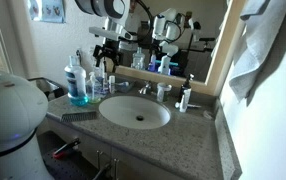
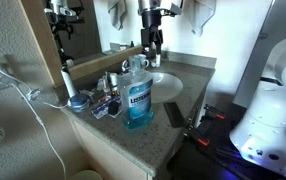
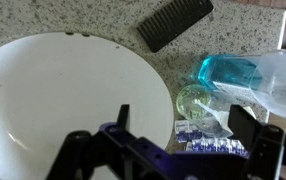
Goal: Pick up the object and put it in the tray
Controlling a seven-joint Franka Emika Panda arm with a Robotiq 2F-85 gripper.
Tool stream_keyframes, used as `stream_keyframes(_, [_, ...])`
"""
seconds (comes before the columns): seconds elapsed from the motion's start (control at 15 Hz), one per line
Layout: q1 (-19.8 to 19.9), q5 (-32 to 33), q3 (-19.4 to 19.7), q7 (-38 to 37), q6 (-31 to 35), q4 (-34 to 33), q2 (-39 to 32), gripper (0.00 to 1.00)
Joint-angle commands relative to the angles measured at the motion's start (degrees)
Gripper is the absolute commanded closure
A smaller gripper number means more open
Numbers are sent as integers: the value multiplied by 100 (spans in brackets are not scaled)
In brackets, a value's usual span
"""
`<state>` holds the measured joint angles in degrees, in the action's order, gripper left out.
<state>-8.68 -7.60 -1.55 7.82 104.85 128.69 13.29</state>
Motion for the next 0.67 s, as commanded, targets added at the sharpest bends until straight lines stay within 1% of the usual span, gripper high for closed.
stream_keyframes(0.0, [102, -20, -96, 16, -13, -9, -2, 0])
stream_keyframes(0.33, [101, -20, -96, 16, -13, -9, -2, 0])
stream_keyframes(0.47, [204, 237, -36, 86, -177, -260, -201, 0])
stream_keyframes(0.6, [425, 476, 161, 281, -144, -403, -332, 0])
